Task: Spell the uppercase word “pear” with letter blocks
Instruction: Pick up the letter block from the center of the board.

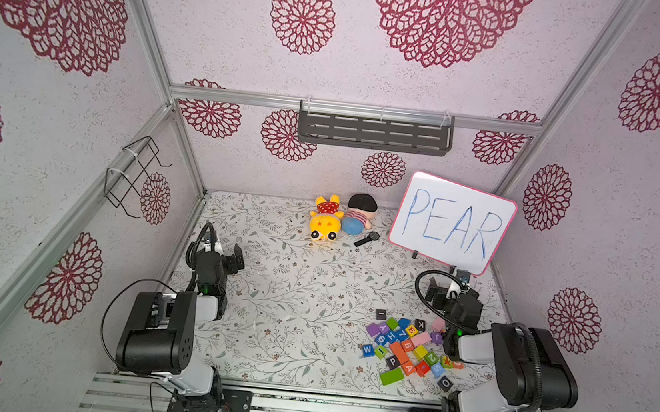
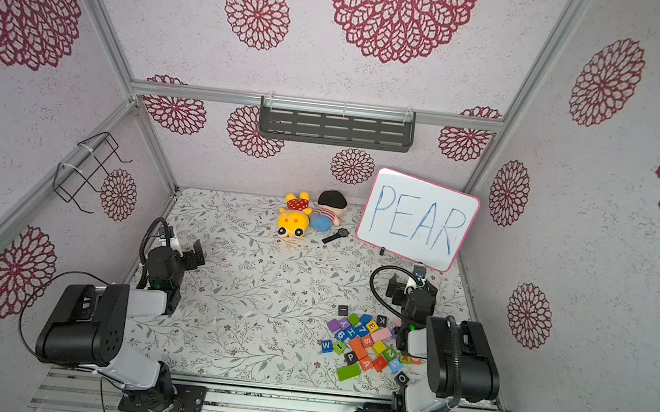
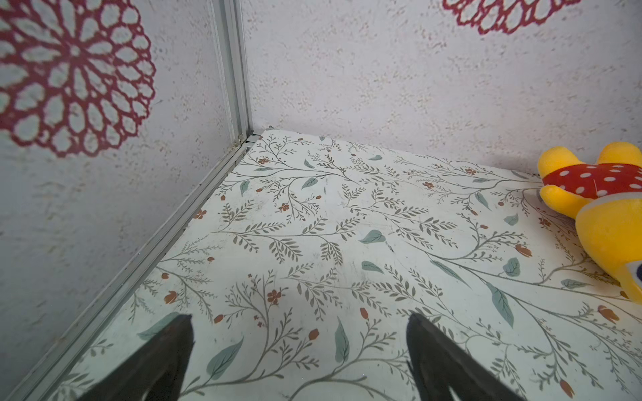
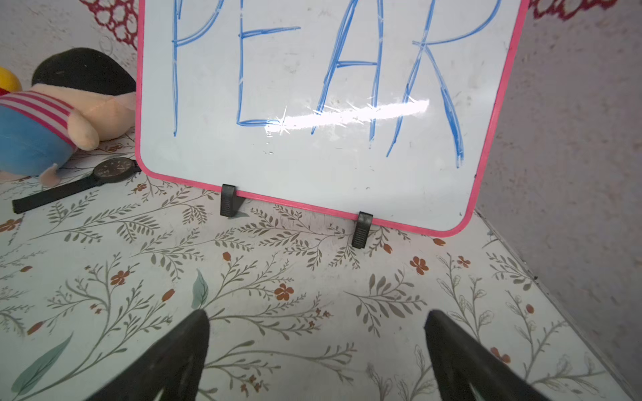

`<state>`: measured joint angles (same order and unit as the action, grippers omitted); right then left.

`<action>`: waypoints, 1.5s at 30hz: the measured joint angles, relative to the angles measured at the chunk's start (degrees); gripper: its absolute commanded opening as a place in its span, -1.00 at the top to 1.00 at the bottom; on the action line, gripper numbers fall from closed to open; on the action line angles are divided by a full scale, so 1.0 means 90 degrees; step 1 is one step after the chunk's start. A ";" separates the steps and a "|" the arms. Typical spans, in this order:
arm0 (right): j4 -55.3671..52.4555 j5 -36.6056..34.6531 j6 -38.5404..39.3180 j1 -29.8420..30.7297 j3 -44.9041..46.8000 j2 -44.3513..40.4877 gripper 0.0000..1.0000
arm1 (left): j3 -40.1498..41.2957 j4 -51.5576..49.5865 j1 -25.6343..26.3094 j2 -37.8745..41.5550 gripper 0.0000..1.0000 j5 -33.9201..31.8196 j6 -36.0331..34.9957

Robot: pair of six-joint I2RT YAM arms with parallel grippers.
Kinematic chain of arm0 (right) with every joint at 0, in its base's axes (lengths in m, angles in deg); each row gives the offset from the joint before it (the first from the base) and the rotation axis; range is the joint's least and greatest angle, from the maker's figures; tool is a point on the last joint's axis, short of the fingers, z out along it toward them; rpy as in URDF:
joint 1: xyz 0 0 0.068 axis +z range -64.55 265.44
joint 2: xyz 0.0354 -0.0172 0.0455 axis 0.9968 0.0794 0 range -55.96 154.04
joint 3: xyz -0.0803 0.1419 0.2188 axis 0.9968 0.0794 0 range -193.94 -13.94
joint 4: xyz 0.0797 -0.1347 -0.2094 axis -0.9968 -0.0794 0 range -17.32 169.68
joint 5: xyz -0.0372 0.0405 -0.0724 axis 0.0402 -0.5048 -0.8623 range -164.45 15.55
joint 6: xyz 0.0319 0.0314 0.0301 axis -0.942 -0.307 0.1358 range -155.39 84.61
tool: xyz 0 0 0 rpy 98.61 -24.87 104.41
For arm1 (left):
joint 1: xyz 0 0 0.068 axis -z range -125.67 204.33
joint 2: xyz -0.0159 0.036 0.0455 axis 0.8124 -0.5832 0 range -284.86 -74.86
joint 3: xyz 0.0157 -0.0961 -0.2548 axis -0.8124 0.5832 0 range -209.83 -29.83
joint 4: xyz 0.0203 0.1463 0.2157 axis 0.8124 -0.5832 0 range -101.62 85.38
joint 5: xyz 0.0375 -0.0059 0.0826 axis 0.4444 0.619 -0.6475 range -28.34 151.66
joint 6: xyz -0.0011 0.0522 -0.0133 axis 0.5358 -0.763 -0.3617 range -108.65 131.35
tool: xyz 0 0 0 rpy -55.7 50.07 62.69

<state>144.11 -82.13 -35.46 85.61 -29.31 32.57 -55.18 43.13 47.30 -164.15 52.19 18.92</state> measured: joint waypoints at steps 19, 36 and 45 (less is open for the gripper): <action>0.0000 0.0000 0.0000 0.0000 0.0000 -0.0002 -0.98 | 0.0002 0.0000 0.0000 0.0000 -0.96 0.0002 0.0000; -0.2518 -0.1032 -0.0226 0.0828 -0.1124 -0.1222 -0.98 | -0.1367 -0.2378 0.0974 0.0724 -0.96 -0.2047 0.0070; -0.6186 -0.0680 -0.1712 0.1593 -0.2630 -0.1991 -0.97 | -0.2599 -0.5362 0.2623 0.1197 -0.96 -0.2880 0.1379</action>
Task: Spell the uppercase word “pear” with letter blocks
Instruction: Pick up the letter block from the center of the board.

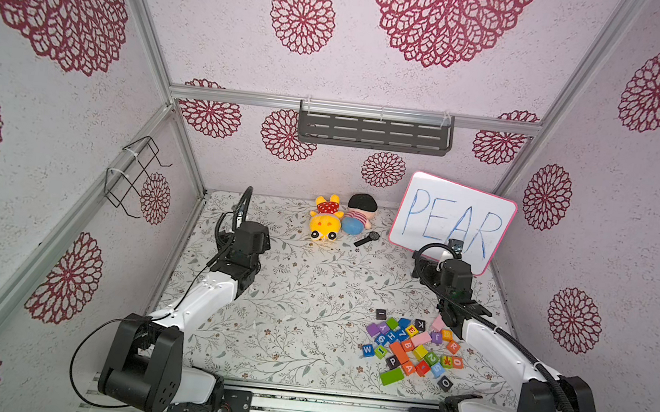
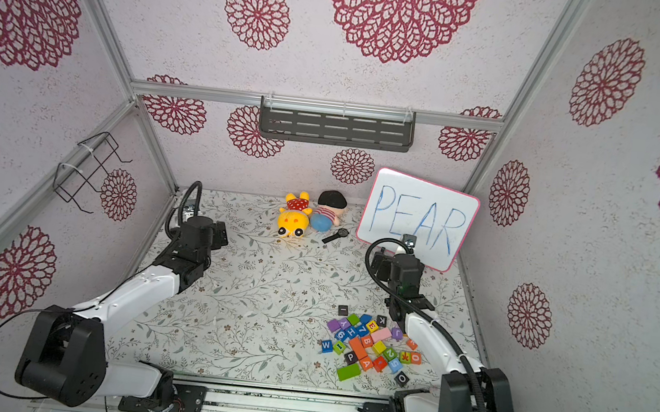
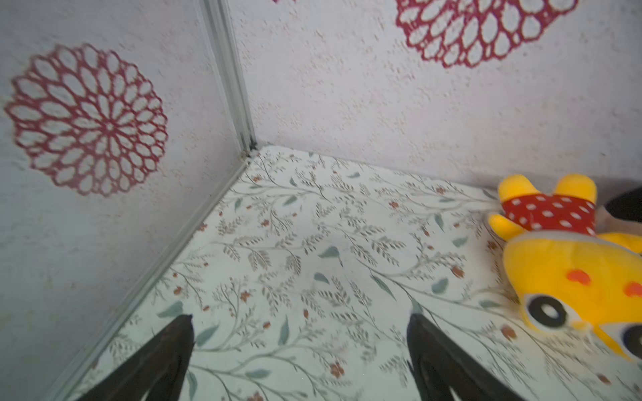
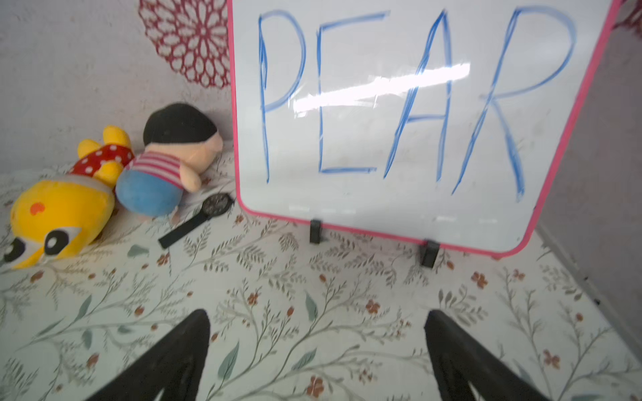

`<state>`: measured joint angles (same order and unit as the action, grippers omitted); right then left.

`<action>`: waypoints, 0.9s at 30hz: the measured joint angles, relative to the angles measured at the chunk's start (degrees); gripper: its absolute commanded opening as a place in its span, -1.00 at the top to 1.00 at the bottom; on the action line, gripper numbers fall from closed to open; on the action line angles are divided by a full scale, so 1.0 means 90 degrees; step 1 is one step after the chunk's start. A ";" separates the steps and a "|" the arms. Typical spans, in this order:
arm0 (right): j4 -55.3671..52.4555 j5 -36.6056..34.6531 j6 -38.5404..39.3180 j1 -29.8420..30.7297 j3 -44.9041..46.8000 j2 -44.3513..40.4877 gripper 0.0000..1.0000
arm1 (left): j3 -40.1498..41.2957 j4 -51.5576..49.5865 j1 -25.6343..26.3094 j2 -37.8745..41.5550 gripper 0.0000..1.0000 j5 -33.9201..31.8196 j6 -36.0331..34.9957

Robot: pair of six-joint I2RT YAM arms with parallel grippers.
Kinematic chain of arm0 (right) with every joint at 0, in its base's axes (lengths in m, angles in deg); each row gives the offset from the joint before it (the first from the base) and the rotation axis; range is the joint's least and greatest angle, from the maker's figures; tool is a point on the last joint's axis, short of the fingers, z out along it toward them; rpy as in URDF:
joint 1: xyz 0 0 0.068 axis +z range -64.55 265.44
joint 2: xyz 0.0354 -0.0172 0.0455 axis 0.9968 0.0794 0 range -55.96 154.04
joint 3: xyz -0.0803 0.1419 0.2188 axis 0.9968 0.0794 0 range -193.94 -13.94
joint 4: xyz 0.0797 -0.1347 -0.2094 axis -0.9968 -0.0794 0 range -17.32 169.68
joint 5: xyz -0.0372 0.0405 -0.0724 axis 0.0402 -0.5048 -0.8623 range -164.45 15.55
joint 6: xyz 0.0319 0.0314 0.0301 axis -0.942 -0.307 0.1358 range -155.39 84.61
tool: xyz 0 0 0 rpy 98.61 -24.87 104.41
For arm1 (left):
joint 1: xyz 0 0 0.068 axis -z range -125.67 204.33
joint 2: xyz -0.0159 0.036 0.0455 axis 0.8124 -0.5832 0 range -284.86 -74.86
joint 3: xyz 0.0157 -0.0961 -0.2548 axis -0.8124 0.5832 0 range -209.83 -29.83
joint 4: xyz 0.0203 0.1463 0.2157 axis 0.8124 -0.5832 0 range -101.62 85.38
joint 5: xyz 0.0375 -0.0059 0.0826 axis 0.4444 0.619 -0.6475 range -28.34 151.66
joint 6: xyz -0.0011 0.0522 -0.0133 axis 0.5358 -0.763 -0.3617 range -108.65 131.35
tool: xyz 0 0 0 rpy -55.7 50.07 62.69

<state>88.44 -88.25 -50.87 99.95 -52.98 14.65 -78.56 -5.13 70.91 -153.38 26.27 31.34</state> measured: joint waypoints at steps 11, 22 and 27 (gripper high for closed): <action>-0.3468 0.1139 -0.1030 0.0979 -0.0401 -0.0051 -0.91 | 0.0304 -0.1736 0.1219 0.0243 -0.96 0.1326 0.1753; -0.4784 0.1299 -0.1722 0.2069 -0.0442 -0.0418 -0.32 | 0.0724 -0.1717 0.1673 0.0284 -0.96 0.2591 0.2057; -0.5180 0.1212 -0.2268 0.2652 -0.0401 -0.0743 -0.07 | 0.0775 -0.1685 0.1817 0.0367 -0.96 0.2888 0.2149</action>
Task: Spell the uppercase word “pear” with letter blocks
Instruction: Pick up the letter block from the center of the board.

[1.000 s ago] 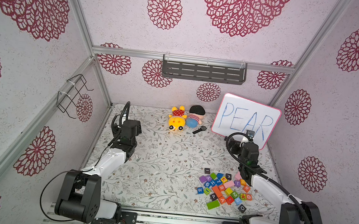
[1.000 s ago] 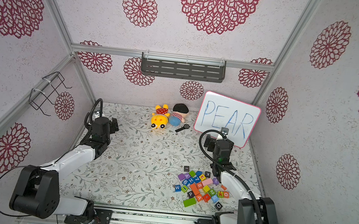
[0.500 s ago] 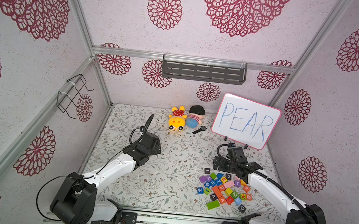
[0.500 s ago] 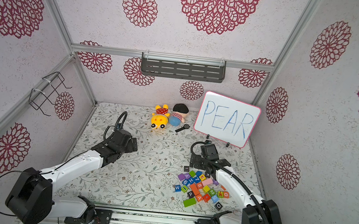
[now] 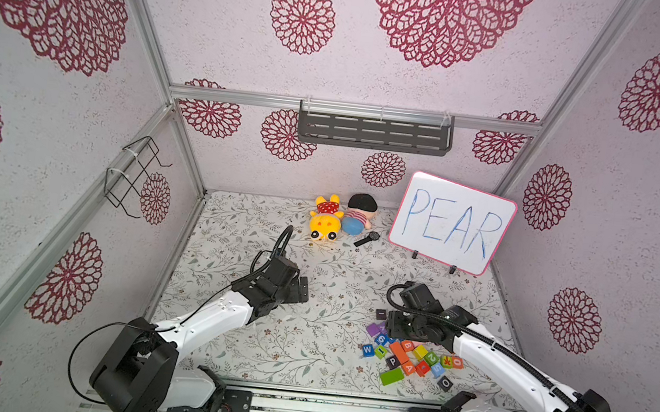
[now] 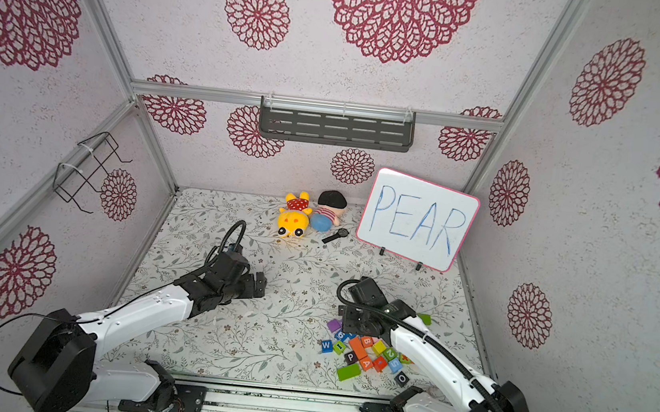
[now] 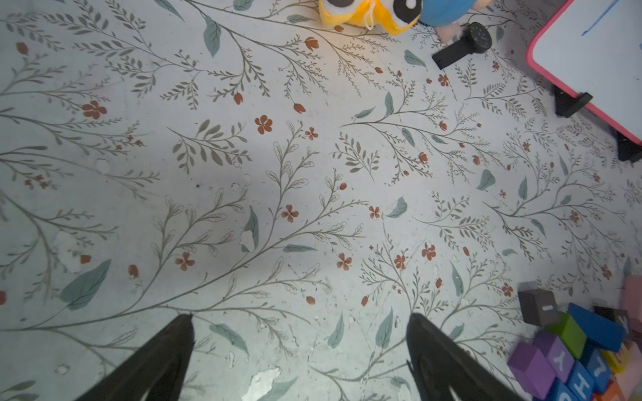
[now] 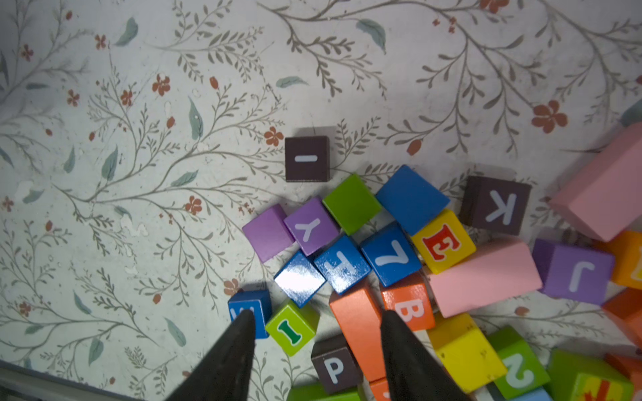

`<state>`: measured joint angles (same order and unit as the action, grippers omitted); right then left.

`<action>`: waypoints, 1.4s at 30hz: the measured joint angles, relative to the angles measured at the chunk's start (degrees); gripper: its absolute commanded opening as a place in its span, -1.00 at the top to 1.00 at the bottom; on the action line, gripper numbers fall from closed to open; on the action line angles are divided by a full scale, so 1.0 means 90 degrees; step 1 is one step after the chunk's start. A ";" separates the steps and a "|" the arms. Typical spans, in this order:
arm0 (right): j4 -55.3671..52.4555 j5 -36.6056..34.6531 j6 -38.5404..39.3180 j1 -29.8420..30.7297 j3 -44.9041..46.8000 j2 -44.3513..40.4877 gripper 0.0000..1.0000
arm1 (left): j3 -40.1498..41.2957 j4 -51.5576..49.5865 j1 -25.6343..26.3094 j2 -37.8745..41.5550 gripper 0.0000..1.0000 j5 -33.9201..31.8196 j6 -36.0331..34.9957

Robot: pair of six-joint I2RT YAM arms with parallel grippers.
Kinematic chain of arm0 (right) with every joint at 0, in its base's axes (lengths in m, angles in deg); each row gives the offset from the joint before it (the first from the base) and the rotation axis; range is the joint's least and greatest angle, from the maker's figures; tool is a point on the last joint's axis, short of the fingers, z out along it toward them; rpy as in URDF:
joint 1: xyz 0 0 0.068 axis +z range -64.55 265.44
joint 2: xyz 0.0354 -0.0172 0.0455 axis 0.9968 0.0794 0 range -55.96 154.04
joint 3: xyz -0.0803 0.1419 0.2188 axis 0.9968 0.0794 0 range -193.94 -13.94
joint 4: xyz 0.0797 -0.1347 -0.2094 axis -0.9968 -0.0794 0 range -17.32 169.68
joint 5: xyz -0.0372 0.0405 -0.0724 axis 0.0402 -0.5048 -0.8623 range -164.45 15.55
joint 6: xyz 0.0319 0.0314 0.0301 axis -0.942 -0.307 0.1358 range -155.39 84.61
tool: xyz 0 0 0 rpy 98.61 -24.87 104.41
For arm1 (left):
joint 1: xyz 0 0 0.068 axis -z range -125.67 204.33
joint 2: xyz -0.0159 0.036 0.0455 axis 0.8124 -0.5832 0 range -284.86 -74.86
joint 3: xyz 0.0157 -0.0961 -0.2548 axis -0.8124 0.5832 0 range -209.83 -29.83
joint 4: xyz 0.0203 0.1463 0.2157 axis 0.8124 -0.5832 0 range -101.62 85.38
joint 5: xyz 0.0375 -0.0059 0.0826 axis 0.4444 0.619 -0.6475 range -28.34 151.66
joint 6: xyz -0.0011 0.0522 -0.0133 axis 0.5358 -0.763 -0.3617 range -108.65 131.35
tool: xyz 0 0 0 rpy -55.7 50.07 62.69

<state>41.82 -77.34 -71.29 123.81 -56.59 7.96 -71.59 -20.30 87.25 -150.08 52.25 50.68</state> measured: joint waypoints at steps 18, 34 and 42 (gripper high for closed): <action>-0.0002 -0.0036 -0.0869 0.1003 0.1059 -0.0221 0.09 | 0.0095 0.0100 0.0481 0.0002 -0.96 0.0175 0.0158; 0.0359 0.0085 -0.0974 0.1105 0.1280 0.0000 0.09 | 0.0129 0.0228 0.0491 -0.0347 -0.96 0.0206 0.0153; 0.0153 0.0056 -0.0967 0.1144 0.1207 0.0138 0.08 | 0.0141 0.0335 0.0493 -0.0442 -0.96 0.0255 0.0112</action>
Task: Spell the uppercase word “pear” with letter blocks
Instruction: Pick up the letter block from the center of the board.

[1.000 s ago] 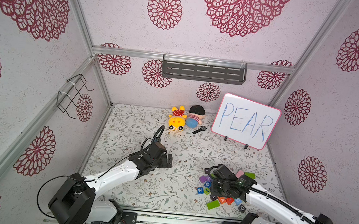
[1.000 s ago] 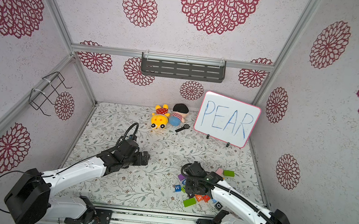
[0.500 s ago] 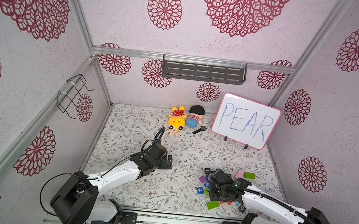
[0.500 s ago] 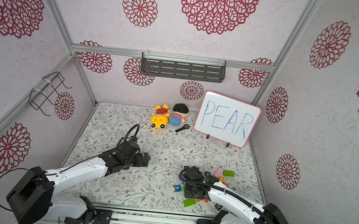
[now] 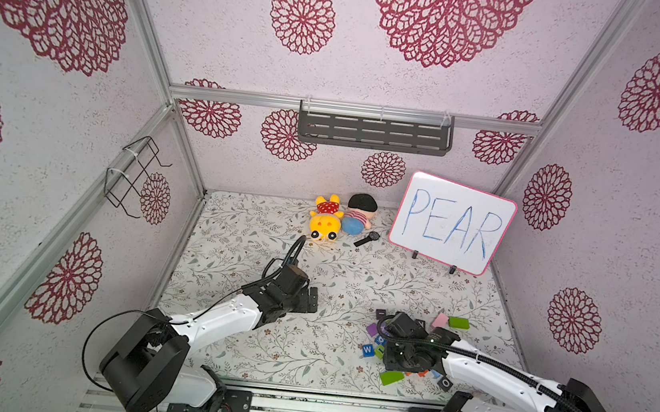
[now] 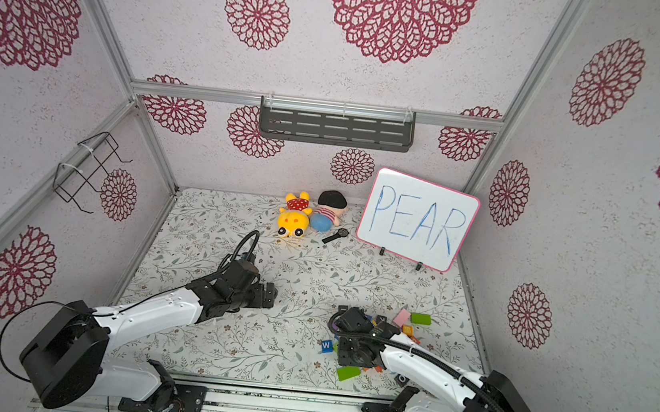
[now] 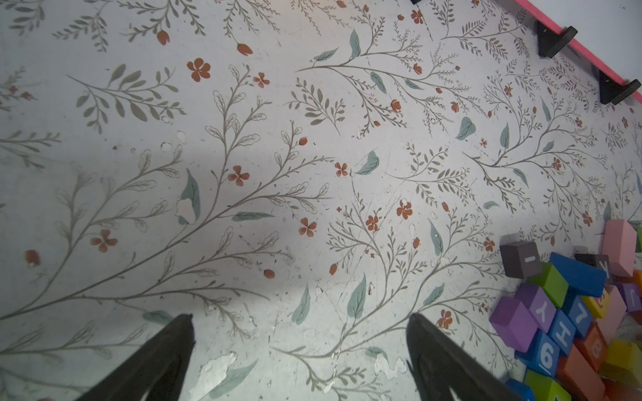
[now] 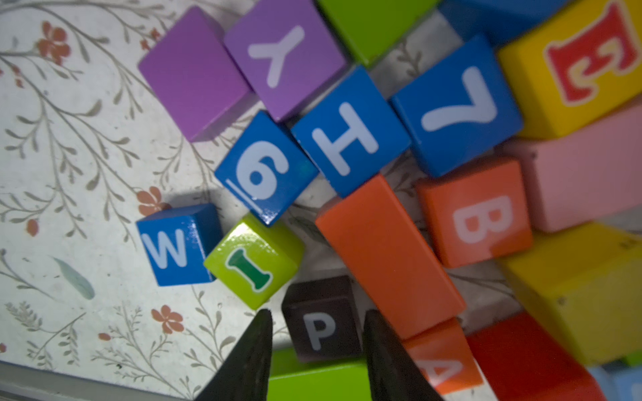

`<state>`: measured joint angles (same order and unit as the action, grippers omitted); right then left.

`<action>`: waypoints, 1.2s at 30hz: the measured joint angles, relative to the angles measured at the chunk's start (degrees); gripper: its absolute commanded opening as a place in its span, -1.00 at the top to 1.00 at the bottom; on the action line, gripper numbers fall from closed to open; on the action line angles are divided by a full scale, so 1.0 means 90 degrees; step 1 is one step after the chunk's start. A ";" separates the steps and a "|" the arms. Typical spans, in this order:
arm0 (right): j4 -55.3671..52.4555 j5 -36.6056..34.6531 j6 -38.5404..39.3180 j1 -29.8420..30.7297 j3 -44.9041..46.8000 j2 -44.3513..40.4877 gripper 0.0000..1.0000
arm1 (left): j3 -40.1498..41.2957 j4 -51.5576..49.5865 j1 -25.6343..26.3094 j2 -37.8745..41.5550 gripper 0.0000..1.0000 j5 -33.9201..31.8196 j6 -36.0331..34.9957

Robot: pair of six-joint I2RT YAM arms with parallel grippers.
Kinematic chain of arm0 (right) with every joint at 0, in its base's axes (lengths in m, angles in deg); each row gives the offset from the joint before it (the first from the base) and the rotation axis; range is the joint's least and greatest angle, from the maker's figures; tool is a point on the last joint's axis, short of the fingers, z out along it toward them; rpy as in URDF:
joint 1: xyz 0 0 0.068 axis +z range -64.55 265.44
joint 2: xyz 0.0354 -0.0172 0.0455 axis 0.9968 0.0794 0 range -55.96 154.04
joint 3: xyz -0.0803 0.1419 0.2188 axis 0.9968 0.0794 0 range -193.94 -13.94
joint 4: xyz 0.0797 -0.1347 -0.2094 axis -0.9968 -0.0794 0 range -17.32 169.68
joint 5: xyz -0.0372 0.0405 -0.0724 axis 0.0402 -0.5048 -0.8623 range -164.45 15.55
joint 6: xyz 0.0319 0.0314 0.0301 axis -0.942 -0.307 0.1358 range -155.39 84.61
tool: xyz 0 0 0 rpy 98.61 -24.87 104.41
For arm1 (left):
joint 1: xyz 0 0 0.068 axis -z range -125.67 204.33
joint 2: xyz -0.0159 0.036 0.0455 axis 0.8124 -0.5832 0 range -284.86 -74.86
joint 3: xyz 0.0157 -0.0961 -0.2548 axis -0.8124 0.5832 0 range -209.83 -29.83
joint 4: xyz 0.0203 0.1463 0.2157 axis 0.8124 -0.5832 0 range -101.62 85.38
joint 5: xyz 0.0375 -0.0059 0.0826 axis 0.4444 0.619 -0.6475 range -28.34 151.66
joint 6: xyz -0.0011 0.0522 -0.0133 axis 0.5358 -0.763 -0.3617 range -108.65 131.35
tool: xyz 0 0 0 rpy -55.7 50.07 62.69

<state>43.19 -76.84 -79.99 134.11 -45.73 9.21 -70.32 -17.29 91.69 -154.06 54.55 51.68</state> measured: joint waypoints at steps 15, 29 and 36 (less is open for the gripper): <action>-0.0056 -0.0129 -0.0005 0.0012 -0.0143 0.0255 0.13 | -0.0078 0.0158 0.0000 -0.0148 -0.96 0.0019 -0.0063; 0.0046 -0.0097 0.0005 0.0034 -0.0097 0.0282 0.18 | -0.0066 0.0160 0.0000 -0.0141 -0.96 0.0024 -0.0036; 0.0046 -0.0134 0.0005 0.0041 -0.0097 0.0296 0.13 | -0.0066 0.0165 0.0000 -0.0141 -0.96 0.0027 -0.0019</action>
<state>43.61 -78.04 -79.94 134.48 -46.60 11.88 -70.91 -15.80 91.69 -155.32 54.79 51.51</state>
